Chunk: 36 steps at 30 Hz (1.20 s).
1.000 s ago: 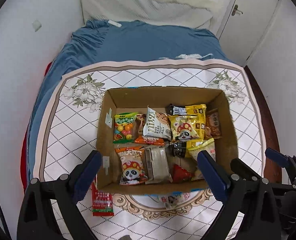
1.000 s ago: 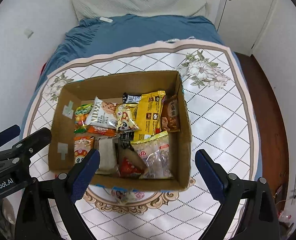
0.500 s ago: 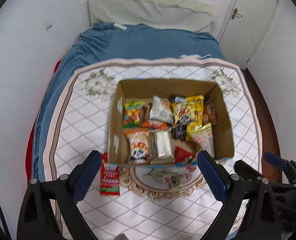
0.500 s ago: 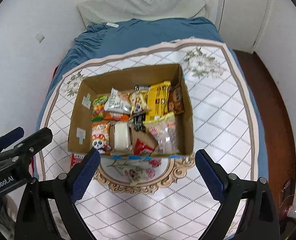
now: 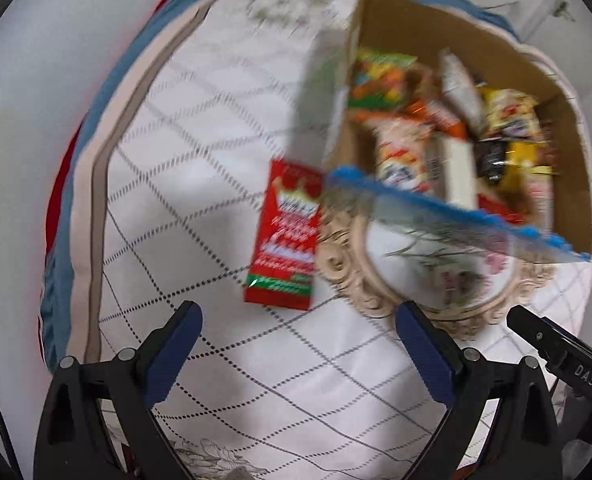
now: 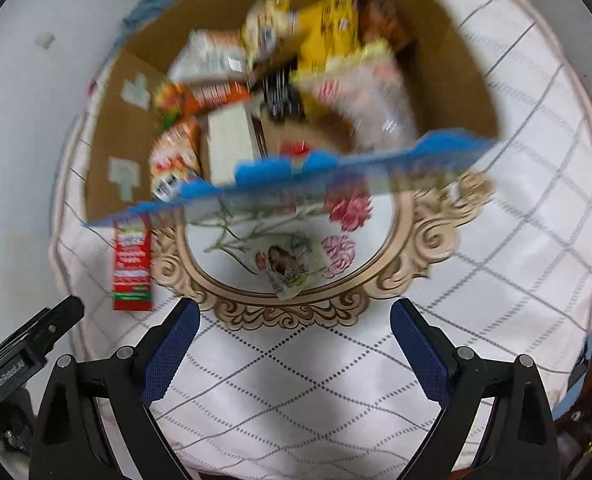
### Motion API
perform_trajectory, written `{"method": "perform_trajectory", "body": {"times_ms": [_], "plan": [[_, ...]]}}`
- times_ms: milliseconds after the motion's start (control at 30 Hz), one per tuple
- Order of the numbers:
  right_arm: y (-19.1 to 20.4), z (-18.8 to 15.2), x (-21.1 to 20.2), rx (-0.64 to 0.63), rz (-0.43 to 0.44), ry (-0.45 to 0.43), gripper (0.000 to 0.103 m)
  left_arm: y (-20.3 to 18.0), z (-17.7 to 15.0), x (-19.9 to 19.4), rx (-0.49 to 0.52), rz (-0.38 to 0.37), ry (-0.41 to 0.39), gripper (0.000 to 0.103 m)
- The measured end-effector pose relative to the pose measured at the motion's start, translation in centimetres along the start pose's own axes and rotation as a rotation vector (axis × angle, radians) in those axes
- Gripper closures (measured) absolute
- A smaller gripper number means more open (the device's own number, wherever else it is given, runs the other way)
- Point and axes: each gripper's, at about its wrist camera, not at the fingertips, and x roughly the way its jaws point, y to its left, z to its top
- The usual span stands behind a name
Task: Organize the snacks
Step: 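Grasp the red spicy strip packet with left gripper while right grasps clear packet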
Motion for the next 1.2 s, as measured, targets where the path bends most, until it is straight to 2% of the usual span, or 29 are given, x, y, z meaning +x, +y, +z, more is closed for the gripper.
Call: {"method": "perform_trajectory", "body": {"times_ms": [133, 267, 467, 567, 600, 667, 700, 733, 767, 833, 900, 1200], "plan": [[0.4, 0.4, 4.2, 0.006, -0.022, 0.051, 0.005, 1.2, 0.9, 3.0, -0.016, 0.020, 0.045, 0.004], [0.6, 1.4, 7.5, 0.019, -0.047, 0.075, 0.005, 1.1, 2.4, 5.9, 0.013, 0.057, 0.080, 0.004], [1.0, 2.3, 9.2, 0.014, -0.059, 0.084, 0.005, -0.6, 3.9, 8.8, 0.090, 0.094, 0.110, 0.004], [1.5, 2.6, 9.7, -0.001, -0.082, 0.068, 0.005, -1.7, 4.1, 9.4, 0.142, 0.110, 0.097, 0.004], [1.8, 2.7, 9.9, -0.008, -0.079, 0.066, 0.005, -2.1, 4.0, 9.4, 0.159, 0.119, 0.090, 0.006], [2.2, 2.8, 10.1, -0.019, -0.077, 0.068, 0.005, -2.6, 3.7, 9.4, 0.183, 0.133, 0.080, 0.016], [2.5, 2.8, 10.2, -0.027, -0.082, 0.071, 0.006, -2.7, 3.5, 9.4, 0.195, 0.143, 0.078, 0.027], [2.7, 2.8, 10.4, -0.031, -0.084, 0.071, 0.009, -2.9, 3.3, 9.4, 0.202, 0.153, 0.077, 0.035], [2.9, 2.7, 10.5, -0.035, -0.087, 0.072, 0.012, -3.0, 3.0, 9.5, 0.209, 0.158, 0.077, 0.038], [3.0, 2.7, 10.7, -0.033, -0.088, 0.074, 0.028, -3.0, 2.4, 9.4, 0.216, 0.163, 0.073, 0.047], [3.1, 2.6, 10.8, -0.038, -0.101, 0.075, 0.038, -2.9, 1.6, 9.2, 0.219, 0.163, 0.069, 0.051], [2.9, -0.7, 10.7, -0.033, -0.068, 0.115, 0.039, -1.6, -5.1, 7.4, 0.189, 0.130, 0.092, 0.051]]}}
